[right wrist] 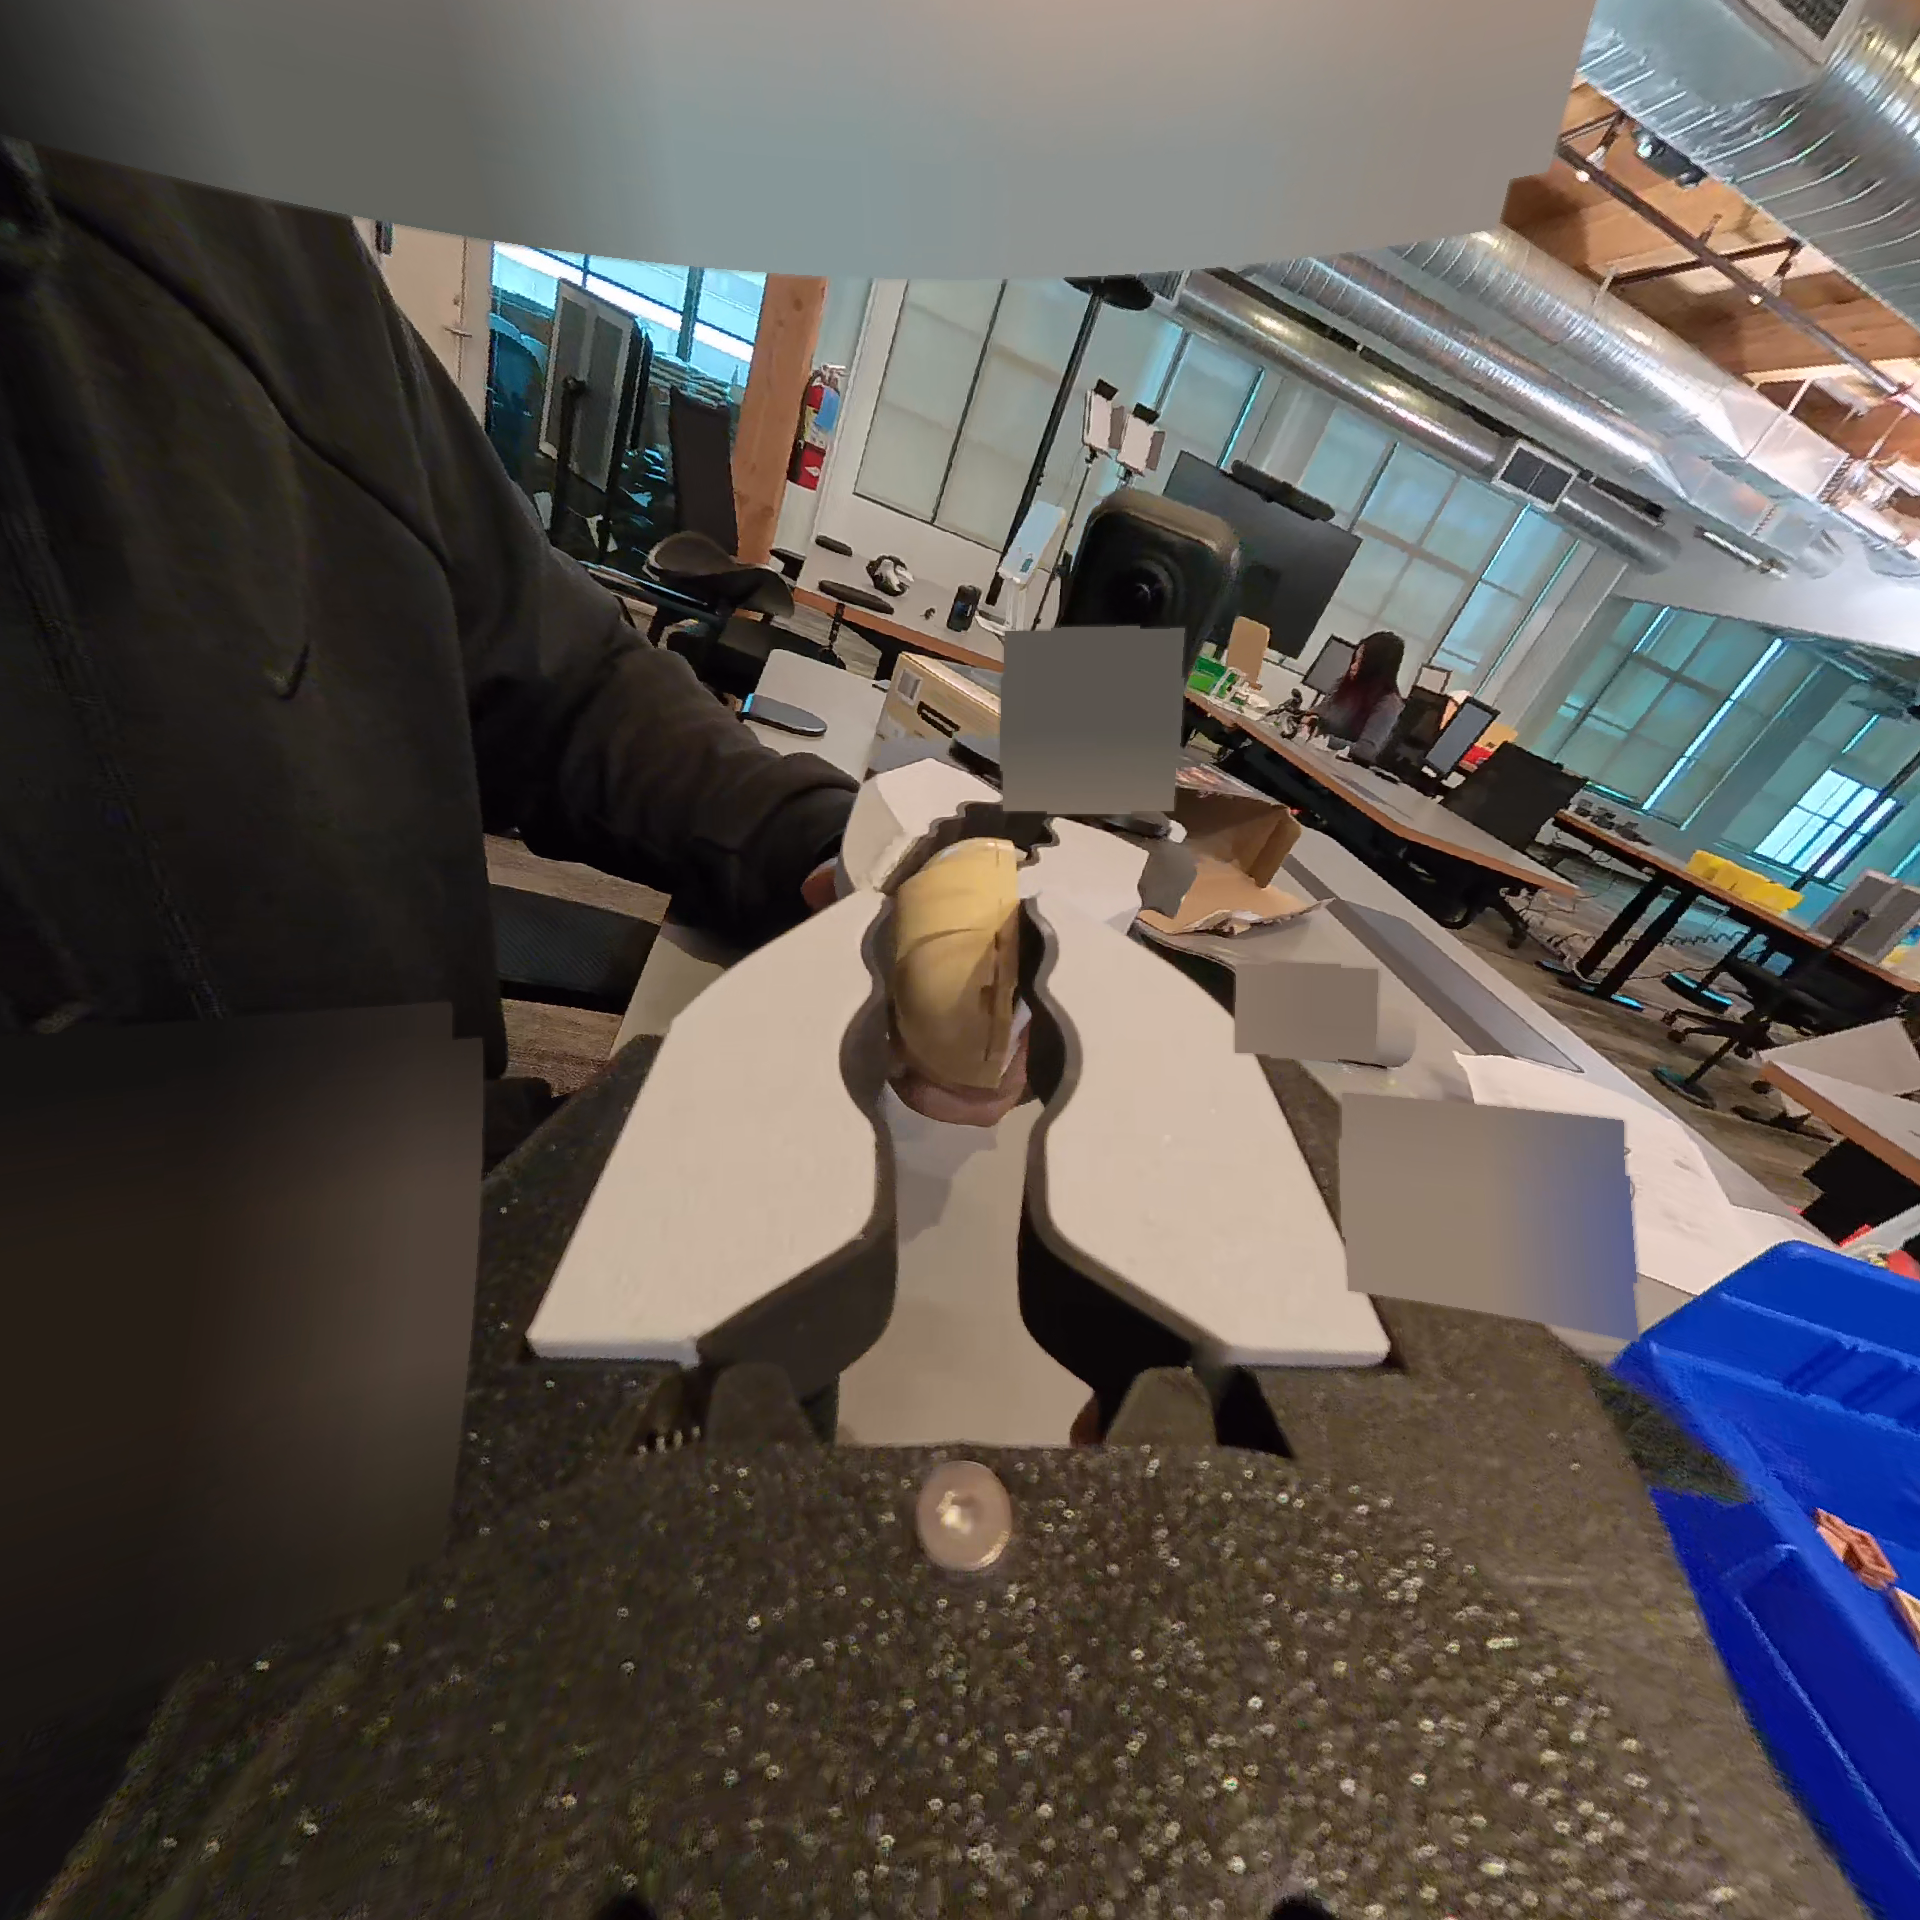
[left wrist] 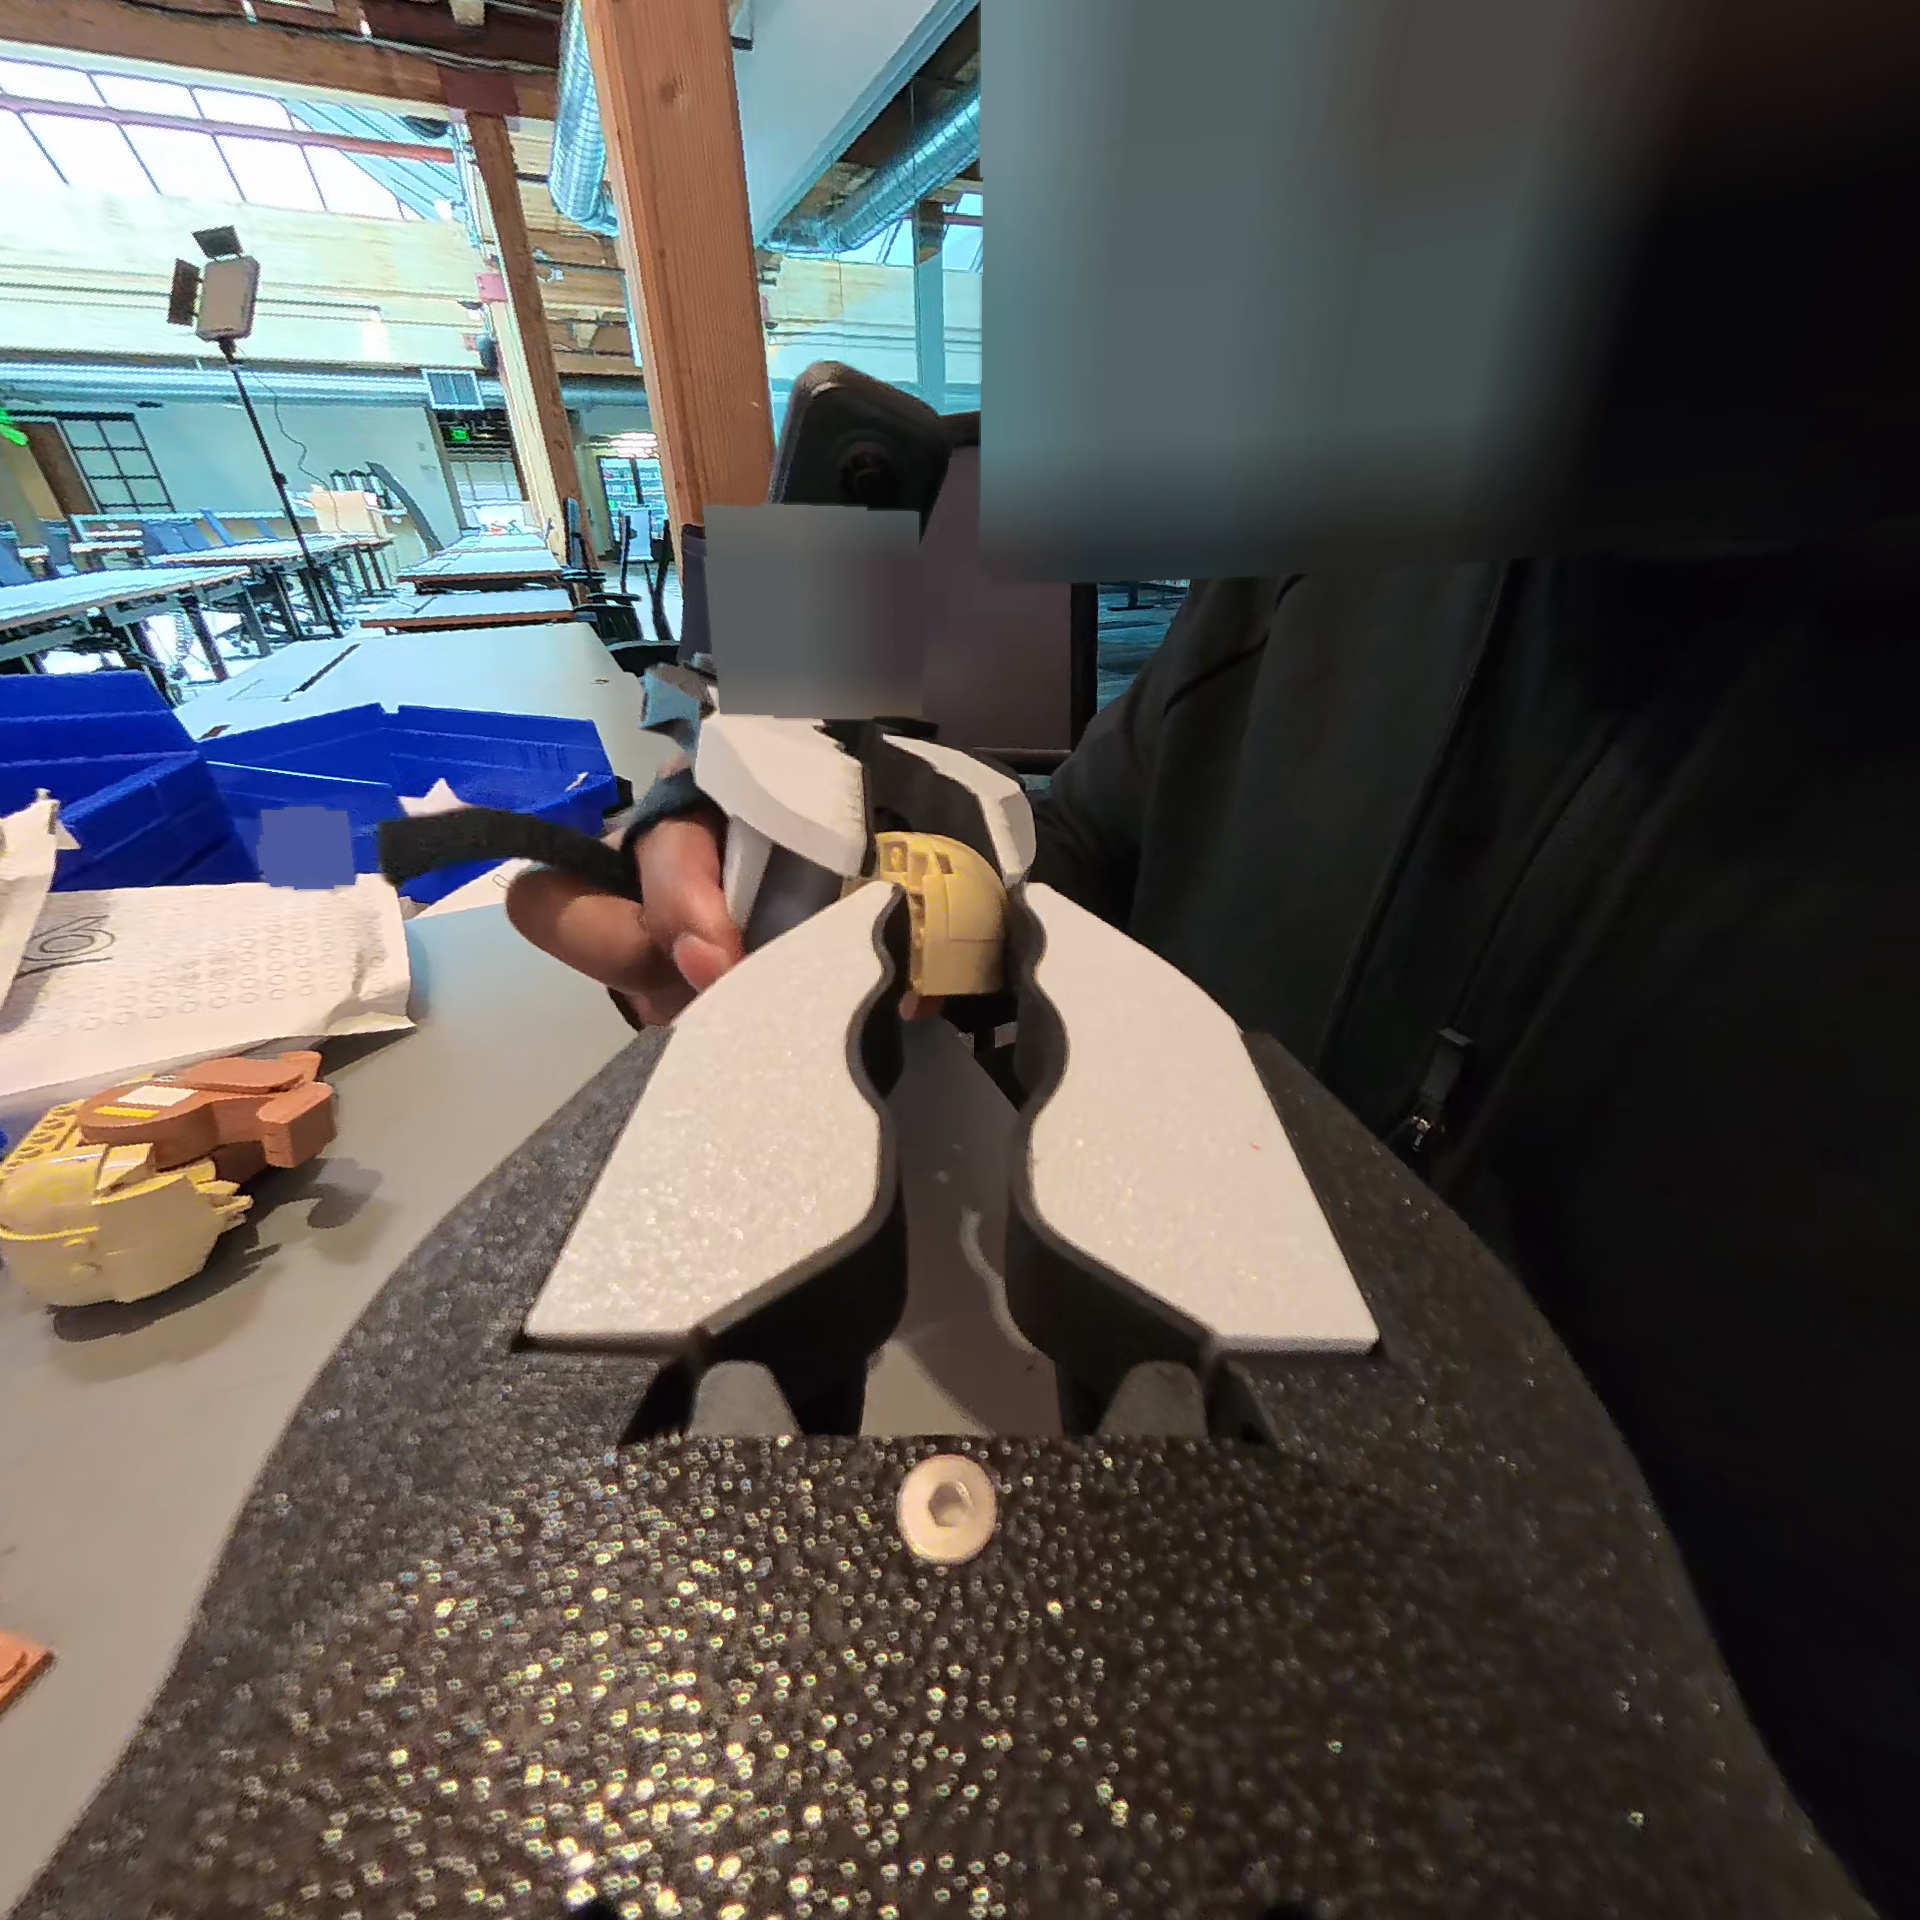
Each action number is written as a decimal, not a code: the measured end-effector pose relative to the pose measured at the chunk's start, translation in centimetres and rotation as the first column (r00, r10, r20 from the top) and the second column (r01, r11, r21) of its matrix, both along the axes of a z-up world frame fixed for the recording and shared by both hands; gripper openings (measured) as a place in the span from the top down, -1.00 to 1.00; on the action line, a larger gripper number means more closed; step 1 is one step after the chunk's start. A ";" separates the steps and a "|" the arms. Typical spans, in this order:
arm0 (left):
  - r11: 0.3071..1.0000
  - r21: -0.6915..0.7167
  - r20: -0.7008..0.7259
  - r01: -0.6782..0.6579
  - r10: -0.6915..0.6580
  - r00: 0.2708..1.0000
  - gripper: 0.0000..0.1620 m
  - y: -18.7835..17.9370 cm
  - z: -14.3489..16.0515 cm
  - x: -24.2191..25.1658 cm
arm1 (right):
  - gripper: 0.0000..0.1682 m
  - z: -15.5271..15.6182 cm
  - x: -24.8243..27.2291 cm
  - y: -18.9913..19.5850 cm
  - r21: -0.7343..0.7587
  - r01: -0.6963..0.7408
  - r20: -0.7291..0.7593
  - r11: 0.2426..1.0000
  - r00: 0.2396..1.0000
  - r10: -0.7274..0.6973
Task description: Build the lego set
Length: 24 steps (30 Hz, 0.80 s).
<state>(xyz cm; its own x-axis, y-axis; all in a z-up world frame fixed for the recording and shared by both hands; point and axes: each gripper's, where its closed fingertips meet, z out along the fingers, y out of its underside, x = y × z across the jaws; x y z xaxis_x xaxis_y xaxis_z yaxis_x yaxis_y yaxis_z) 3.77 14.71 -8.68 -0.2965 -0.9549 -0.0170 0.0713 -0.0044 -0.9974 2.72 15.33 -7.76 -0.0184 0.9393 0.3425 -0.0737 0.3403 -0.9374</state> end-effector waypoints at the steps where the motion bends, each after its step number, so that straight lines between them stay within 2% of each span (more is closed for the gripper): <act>1: 1.000 -0.001 0.000 -0.003 0.003 1.000 0.79 0.1 0.0 0.0 | 0.75 0.0 0.0 0.1 -0.006 -0.001 0.000 1.000 1.000 0.001; 19: 1.000 -0.013 0.009 -0.009 0.009 1.000 0.79 -0.2 0.1 0.3 | 0.77 0.2 0.3 -0.2 -0.010 -0.013 -0.003 1.000 1.000 0.013; 24: 0.999 0.003 0.106 -0.044 0.043 0.993 0.79 0.1 1.4 -0.1 | 0.71 1.2 0.3 0.3 -0.056 0.035 -0.074 0.998 0.997 -0.039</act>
